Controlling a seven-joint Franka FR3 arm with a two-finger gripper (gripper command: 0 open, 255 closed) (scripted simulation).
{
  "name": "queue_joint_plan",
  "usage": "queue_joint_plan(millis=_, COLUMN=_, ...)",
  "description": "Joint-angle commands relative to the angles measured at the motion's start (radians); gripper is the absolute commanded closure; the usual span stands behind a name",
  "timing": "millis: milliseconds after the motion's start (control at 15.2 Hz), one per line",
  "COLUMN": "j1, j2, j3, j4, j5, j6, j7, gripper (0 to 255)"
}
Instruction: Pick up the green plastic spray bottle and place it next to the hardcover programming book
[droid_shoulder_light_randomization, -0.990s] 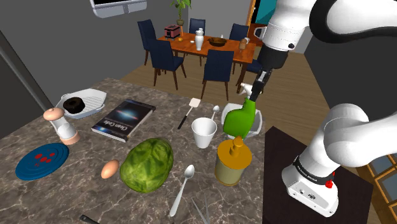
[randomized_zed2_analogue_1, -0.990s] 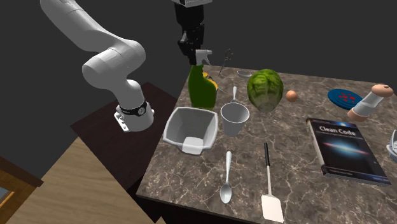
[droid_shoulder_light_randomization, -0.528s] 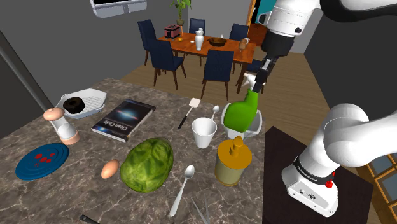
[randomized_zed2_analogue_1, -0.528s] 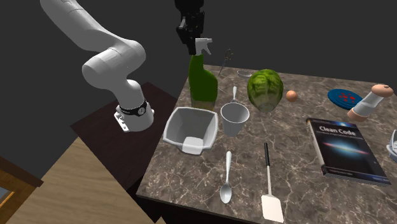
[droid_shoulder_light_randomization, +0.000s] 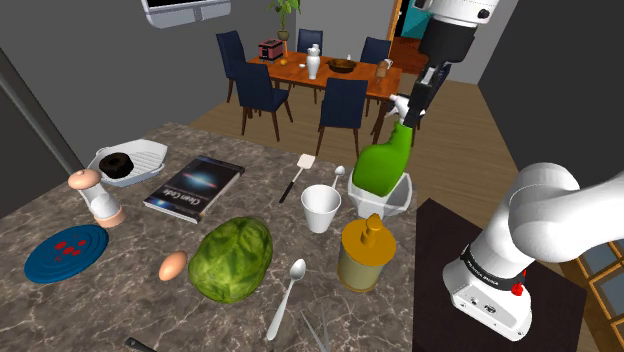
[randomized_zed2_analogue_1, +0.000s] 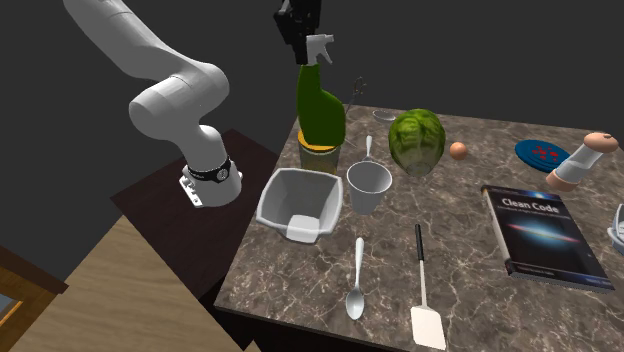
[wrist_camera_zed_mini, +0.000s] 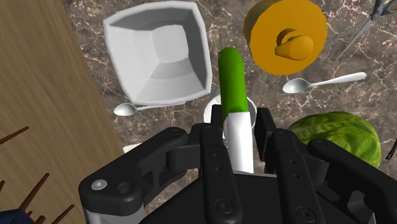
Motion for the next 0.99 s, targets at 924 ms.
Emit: queue_joint_plan(millis=924, j1=-0.007, j2=0.107, j3=-0.013, j4=0.294, j5=-0.015, j6=-0.186, j7=0.017, gripper=255)
